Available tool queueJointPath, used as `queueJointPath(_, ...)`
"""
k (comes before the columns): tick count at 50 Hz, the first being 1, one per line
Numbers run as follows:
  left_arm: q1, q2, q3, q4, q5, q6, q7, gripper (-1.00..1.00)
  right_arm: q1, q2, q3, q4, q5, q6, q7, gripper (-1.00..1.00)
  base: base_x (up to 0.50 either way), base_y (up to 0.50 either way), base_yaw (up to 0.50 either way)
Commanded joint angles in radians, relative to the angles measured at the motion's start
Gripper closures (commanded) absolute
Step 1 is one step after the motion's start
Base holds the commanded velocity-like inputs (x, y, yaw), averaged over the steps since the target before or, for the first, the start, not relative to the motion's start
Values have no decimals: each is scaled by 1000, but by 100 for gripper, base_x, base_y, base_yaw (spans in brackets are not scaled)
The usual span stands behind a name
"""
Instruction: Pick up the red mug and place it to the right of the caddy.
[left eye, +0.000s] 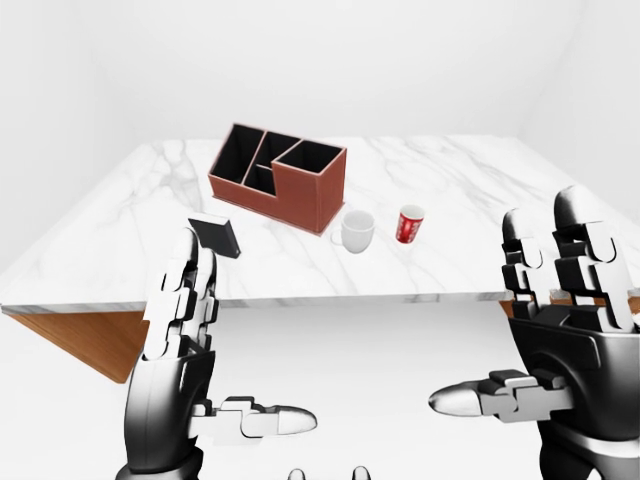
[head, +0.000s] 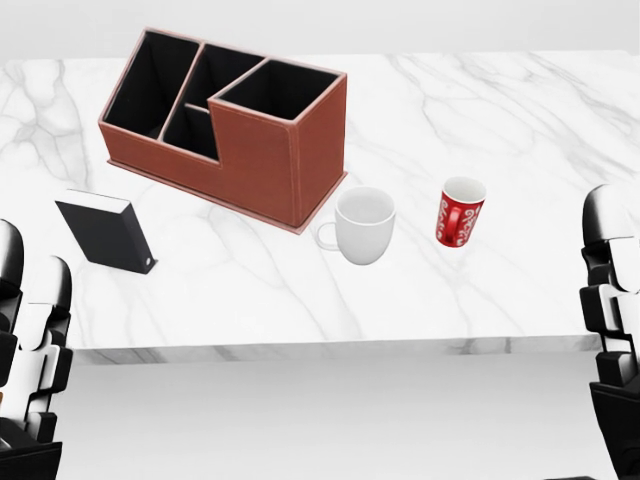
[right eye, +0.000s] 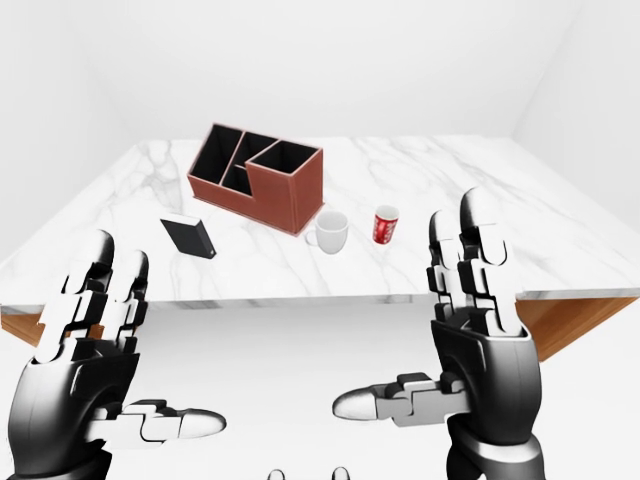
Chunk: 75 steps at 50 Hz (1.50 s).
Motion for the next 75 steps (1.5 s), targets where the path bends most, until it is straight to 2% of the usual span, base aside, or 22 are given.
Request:
queueJointPath(1,-6,-2,1,0,3,0,-2,-100,13,2,8,-6,0,0,12,-100,50,-3,0)
queueJointPath(65,1,-2,3,0,0,0,-8,-100,8,6,8,1,-20,0,2,-100,50,-3,0)
queueJointPath(75,3,-1,3,0,-2,0,-9,-100,17,3,8,-6,-7,0,-1,-100,13,0,0)
